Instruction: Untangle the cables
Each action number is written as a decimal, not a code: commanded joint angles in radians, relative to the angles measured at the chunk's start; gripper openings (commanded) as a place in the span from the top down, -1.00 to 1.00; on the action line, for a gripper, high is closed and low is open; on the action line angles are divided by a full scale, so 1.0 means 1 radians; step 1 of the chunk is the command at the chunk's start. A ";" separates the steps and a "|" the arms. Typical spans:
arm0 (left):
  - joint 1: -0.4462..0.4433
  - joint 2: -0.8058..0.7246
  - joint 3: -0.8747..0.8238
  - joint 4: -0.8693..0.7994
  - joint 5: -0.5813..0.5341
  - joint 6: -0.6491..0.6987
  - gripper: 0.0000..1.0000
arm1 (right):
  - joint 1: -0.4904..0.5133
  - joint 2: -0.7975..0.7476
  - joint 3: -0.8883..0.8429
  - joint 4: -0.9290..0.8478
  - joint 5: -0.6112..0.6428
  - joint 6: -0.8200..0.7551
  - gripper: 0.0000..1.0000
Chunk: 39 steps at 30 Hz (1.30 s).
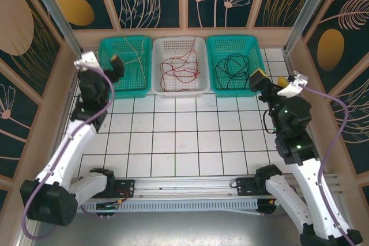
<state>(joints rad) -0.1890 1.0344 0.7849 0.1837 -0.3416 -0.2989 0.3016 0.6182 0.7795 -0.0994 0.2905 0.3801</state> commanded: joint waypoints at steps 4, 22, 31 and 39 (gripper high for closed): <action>-0.003 0.060 -0.282 0.340 -0.281 0.066 -0.97 | -0.066 0.094 -0.262 0.207 0.415 -0.138 -0.98; 0.098 0.467 -0.451 0.910 -0.169 0.183 -0.98 | -0.382 0.700 -0.605 1.248 -0.059 -0.343 -0.98; 0.158 0.498 -0.578 1.169 0.024 0.177 -0.98 | -0.387 0.725 -0.623 1.324 -0.342 -0.341 -0.98; 0.161 0.490 -0.573 1.140 0.023 0.173 -0.98 | -0.353 0.938 -0.575 1.439 -0.286 -0.333 -0.99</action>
<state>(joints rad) -0.0345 1.5238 0.2111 1.2690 -0.3389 -0.1093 -0.0368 1.5673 0.1802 1.2690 -0.0090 0.0357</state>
